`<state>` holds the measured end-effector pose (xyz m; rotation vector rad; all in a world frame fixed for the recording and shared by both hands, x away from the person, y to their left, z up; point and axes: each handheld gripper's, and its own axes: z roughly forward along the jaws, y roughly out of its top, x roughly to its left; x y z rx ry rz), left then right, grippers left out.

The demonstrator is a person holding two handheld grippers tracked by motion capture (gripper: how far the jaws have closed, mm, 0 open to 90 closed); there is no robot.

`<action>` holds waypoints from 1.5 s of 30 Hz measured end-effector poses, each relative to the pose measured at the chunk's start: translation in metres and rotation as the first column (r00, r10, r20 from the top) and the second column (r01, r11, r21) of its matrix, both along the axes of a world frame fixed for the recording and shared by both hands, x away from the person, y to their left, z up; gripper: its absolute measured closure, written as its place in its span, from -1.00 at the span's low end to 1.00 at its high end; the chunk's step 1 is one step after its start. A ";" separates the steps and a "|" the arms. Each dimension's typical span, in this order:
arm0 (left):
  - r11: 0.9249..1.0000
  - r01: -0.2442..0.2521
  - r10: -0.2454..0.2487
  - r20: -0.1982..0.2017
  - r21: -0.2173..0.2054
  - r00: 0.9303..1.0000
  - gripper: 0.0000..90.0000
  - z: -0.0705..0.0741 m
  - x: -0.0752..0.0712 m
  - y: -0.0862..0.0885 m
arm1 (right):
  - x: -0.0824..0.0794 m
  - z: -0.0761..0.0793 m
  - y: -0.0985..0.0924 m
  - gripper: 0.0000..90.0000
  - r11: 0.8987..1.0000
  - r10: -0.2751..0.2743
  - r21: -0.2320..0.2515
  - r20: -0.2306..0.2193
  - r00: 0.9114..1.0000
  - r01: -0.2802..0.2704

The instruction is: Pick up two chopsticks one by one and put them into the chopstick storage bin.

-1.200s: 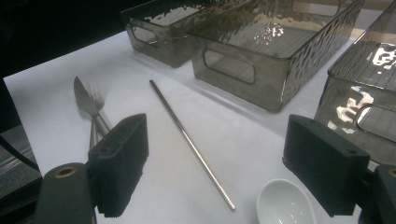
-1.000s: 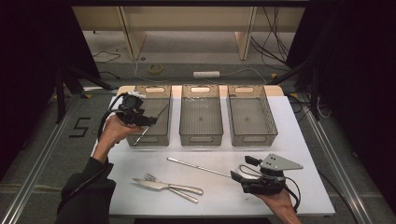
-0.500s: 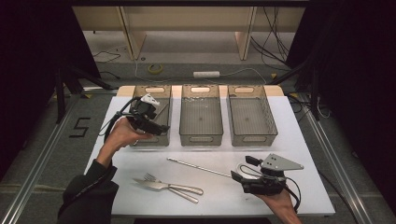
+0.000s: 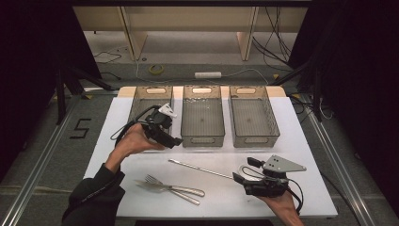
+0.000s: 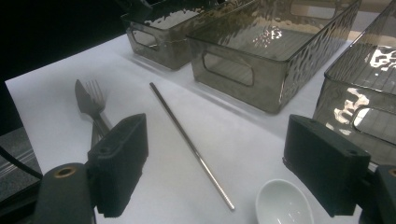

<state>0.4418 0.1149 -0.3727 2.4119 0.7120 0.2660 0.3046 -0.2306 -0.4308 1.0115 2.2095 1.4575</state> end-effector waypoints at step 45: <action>0.944 0.234 -0.199 -0.165 0.231 0.966 -0.02 -0.068 -0.010 -0.057 | 0.001 0.000 -0.002 -0.49 1.000 -0.010 0.000 -0.003 1.000 0.010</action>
